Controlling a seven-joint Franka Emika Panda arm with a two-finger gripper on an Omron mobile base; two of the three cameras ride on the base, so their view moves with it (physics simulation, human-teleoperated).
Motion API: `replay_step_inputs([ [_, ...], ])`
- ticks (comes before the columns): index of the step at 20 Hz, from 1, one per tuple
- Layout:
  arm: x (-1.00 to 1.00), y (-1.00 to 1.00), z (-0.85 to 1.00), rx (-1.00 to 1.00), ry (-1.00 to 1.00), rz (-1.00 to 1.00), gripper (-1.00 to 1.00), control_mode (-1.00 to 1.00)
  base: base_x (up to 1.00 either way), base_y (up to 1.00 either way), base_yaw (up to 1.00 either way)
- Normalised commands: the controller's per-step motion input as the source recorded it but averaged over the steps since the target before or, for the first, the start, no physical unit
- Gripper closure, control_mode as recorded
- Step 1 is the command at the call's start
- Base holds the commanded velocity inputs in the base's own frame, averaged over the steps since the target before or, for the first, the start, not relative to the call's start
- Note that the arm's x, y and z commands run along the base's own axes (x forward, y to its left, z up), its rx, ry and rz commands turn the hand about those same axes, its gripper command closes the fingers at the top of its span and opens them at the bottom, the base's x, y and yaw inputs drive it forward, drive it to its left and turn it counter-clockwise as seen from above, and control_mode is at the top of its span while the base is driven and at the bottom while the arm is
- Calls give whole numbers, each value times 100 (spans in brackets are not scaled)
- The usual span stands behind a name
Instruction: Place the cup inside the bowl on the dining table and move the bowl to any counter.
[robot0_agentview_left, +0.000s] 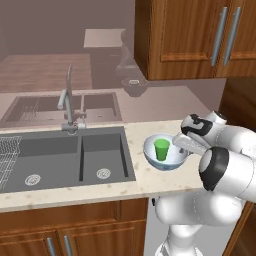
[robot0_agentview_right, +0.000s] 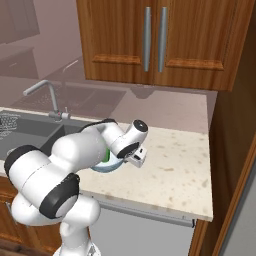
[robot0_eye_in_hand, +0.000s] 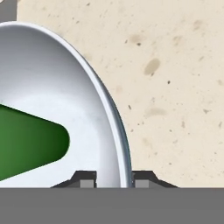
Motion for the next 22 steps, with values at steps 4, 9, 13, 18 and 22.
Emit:
replay_step_inputs([
  [4,0,9,0,0,0,-1,-100,-100,0,0,0],
  [9,0,1,0,0,0,-3,-100,-100,0,0,0],
  [13,0,0,0,0,2,-5,-100,-100,0,0,0],
  [18,-13,0,9,0,0,-9,-100,-100,0,0,0],
  [22,-21,0,24,0,0,-7,-100,-100,0,0,0],
])
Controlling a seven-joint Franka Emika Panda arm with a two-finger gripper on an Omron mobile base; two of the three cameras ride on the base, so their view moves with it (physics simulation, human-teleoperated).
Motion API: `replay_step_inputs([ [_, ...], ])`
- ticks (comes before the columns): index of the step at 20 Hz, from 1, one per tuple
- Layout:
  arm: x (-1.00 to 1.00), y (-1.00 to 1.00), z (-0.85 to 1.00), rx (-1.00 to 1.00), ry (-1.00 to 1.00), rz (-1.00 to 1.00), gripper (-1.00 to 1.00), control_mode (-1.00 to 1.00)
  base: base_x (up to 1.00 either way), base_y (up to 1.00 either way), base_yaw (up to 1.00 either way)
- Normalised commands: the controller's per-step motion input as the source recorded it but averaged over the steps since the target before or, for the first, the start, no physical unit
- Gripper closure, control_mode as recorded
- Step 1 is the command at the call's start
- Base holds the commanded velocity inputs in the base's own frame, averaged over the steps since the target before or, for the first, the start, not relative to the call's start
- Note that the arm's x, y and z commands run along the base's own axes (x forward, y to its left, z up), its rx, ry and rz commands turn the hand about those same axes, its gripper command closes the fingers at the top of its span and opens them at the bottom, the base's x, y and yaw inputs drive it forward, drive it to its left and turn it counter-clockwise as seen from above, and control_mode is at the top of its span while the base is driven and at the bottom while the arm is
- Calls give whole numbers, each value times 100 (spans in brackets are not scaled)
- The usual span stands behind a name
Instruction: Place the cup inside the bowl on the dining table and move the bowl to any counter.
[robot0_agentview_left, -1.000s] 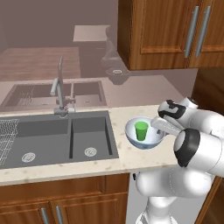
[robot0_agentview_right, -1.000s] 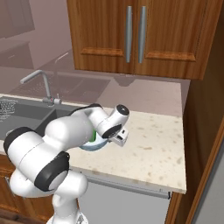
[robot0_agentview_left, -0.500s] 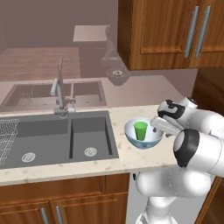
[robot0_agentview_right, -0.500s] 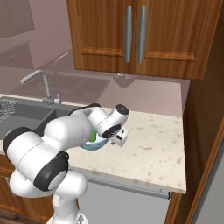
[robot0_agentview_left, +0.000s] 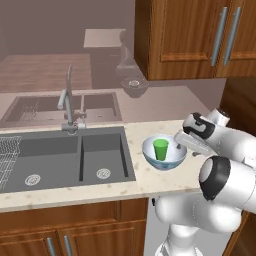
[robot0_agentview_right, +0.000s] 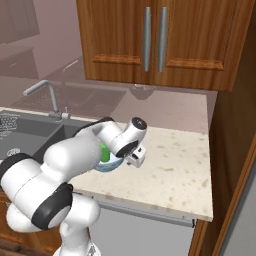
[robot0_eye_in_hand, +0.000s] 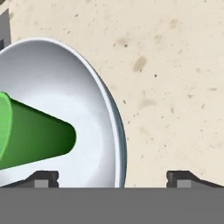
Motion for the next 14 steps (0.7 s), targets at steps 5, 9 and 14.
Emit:
replay_step_inputs([
  [5,-25,0,26,0,0,-8,-100,-100,0,0,0],
  [9,-35,0,19,0,0,-5,-100,-100,0,0,0],
  [14,-55,1,7,0,0,0,-100,-100,0,0,0],
])
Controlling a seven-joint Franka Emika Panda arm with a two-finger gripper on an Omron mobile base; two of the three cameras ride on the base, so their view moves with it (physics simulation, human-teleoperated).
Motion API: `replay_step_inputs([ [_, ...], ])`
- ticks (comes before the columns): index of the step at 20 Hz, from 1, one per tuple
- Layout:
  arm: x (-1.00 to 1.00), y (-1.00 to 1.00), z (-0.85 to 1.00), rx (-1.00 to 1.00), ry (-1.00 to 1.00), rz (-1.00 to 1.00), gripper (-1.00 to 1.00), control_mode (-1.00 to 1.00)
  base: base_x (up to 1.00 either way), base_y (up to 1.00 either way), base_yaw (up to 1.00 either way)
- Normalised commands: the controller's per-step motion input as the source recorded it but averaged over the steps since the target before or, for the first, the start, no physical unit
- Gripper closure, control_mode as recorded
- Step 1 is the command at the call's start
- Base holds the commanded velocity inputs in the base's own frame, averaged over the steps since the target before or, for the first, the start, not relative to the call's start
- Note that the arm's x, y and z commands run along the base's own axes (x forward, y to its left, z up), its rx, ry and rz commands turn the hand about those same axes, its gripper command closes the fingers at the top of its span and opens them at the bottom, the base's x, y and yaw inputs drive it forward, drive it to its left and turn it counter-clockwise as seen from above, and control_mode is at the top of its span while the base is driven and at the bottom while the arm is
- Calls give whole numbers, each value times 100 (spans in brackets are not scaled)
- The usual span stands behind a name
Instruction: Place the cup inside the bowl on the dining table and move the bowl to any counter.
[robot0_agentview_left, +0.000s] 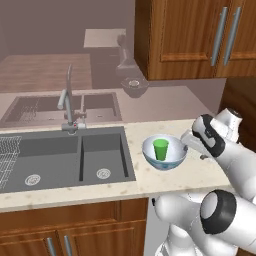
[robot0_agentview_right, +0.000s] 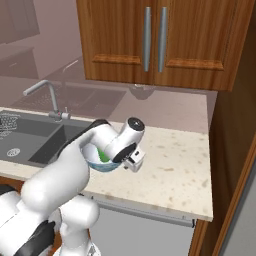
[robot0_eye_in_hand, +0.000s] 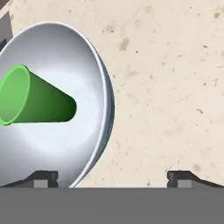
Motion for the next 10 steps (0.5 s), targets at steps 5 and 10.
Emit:
replay_step_inputs([
  [5,-67,2,19,0,0,0,-100,-100,0,0,0],
  [10,-76,3,36,-1,-2,0,-100,-100,0,0,0],
])
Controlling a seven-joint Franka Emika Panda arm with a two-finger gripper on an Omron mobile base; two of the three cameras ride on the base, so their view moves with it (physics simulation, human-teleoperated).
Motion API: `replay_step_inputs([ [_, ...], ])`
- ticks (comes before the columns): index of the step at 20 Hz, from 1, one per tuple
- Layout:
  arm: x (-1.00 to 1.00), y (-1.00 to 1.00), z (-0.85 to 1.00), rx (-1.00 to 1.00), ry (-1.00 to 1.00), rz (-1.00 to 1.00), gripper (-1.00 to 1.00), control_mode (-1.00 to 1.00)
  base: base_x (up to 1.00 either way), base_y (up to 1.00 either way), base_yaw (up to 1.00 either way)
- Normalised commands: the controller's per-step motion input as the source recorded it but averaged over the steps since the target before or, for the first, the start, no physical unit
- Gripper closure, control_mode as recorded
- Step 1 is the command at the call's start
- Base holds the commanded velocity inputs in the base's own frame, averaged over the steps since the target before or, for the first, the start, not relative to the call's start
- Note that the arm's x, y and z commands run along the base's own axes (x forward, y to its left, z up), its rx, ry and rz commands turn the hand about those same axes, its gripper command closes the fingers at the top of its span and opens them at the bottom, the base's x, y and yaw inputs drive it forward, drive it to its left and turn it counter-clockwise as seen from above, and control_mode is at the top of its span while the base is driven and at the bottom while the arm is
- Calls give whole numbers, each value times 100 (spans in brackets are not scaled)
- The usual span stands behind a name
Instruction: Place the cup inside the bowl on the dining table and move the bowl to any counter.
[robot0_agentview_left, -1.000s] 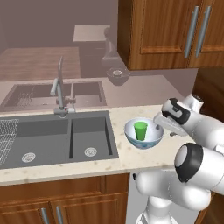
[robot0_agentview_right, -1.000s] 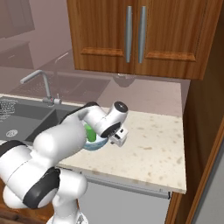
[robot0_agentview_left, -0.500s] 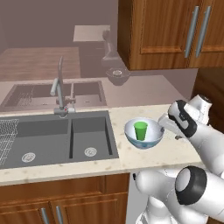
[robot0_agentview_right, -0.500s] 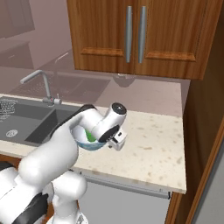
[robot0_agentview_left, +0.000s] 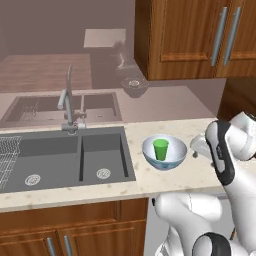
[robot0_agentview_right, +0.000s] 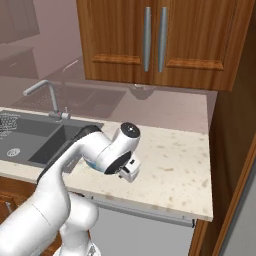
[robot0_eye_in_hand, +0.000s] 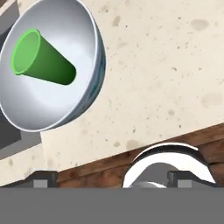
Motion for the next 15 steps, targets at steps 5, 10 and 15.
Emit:
replay_step_inputs([
  [5,-71,4,42,-4,-1,0,-100,-100,0,0,0],
  [10,-68,12,45,-5,-2,0,-100,-100,0,0,0],
  [15,-67,17,46,-6,0,0,-100,-100,0,0,0],
])
